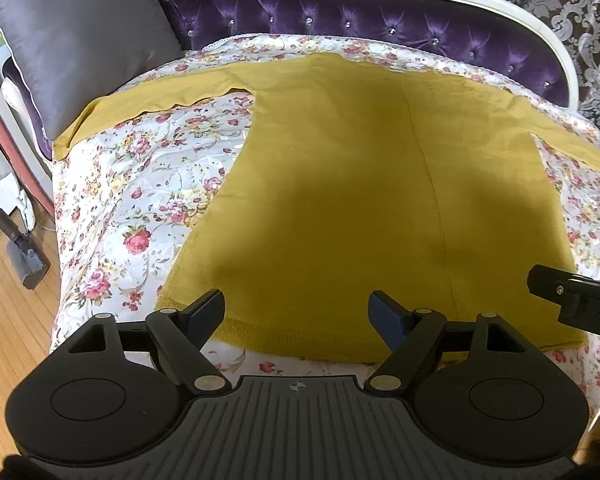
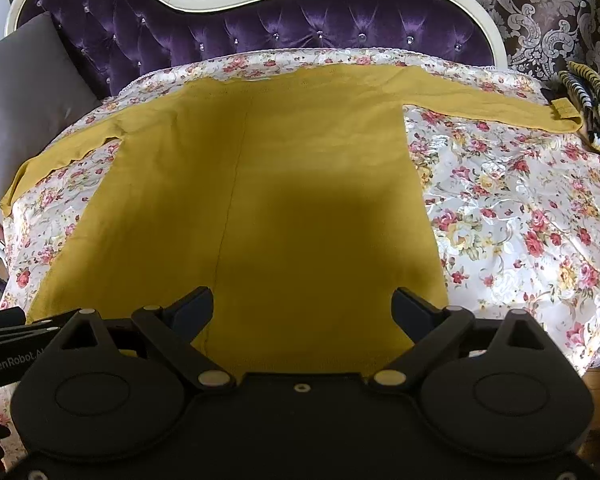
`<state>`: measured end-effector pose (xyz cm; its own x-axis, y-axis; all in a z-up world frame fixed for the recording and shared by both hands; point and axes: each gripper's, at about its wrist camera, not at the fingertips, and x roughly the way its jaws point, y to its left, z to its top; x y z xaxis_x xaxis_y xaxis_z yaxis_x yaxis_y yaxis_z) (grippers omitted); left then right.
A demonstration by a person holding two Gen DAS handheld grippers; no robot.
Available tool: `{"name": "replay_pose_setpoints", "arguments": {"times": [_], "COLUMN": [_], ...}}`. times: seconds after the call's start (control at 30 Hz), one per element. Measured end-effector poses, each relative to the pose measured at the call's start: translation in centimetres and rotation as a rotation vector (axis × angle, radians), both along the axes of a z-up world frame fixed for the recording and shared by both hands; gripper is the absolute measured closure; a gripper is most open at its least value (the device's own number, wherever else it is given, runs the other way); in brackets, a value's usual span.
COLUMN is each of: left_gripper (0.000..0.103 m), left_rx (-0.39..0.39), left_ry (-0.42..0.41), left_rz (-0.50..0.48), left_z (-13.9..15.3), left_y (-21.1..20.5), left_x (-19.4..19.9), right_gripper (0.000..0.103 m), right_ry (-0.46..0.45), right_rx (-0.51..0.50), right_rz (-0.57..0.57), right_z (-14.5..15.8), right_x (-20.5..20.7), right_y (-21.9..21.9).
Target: Fold small clothes
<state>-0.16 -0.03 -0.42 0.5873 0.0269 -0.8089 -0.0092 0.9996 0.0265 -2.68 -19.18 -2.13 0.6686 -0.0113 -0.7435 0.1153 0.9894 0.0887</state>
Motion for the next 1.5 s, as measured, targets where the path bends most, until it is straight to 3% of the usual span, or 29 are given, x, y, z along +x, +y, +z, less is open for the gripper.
{"name": "replay_pose_setpoints", "arguments": {"times": [0.77, 0.93, 1.13, 1.3, 1.5], "left_gripper": [0.025, 0.025, 0.025, 0.025, 0.025], "left_rx": [-0.031, -0.039, -0.031, -0.022, -0.110], "left_ry": [0.028, 0.031, 0.003, -0.012, 0.010], "left_rz": [-0.005, -0.013, -0.023, -0.049, -0.029], "left_z": [-0.2, -0.1, 0.4, 0.0, -2.2], "left_y": [-0.1, 0.0, -0.3, -1.3, -2.0], "left_x": [0.6, 1.9, 5.7, 10.2, 14.9], "right_gripper": [0.006, 0.004, 0.004, 0.007, 0.033], "right_ry": [0.006, 0.013, -0.014, -0.086, -0.102], "right_rx": [0.002, 0.061, 0.175, 0.147, 0.059], "right_rz": [0.019, 0.049, -0.055, -0.247, -0.434], "right_z": [0.3, 0.5, 1.3, 2.0, 1.1], "right_x": [0.4, 1.3, 3.8, 6.8, 11.4], "right_y": [0.2, -0.8, -6.7, -14.5, -24.0]}}
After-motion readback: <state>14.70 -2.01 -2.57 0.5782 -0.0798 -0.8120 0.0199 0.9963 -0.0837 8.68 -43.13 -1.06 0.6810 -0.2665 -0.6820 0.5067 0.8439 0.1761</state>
